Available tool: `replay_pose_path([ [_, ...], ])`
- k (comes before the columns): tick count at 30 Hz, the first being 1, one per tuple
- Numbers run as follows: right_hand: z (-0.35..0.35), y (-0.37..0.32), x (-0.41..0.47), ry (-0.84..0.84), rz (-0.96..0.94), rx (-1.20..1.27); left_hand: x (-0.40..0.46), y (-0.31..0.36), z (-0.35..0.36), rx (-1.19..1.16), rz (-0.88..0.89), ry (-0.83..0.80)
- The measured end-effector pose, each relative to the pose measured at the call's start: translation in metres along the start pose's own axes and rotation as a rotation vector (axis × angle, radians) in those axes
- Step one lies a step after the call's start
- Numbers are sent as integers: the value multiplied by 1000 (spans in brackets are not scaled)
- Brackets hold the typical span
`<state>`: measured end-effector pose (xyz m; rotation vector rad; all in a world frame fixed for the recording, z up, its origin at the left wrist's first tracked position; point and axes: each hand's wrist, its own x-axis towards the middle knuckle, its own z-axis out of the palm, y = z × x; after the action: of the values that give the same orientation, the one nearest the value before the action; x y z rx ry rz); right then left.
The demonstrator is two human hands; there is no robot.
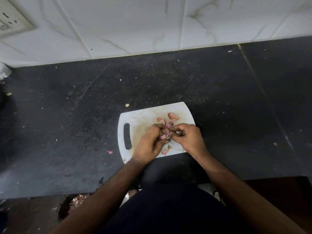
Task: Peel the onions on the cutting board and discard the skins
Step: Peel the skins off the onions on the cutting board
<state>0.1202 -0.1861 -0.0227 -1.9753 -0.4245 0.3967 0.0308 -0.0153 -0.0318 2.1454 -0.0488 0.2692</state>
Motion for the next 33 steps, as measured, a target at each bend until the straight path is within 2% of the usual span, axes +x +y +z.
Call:
replay_pose_path([
  [5,9,3,0,85,-9,-63,1,4,-2,0,-3,19],
  [9,9,7,-1,95,-30,-36,3,7,-7,-28,-91,32],
  [14,9,11,0,214,-12,12,-9,-4,-23,-34,-155,5],
  [15,6,12,2,211,-15,8,-12,-4,-23,-40,-169,3],
  [19,12,10,0,102,-219,-179,-20,-3,-25,-49,-174,39],
  [23,16,8,-12,-27,-273,-233,-17,-1,-21,-77,-211,13],
  [27,18,6,-9,-16,-266,-193,-15,0,-22,40,-157,-51],
  [30,14,8,-5,-11,-278,-132,-10,6,-15,167,-212,-126],
  [33,11,10,-4,-53,-259,-143,-7,6,-6,293,-205,-92],
])
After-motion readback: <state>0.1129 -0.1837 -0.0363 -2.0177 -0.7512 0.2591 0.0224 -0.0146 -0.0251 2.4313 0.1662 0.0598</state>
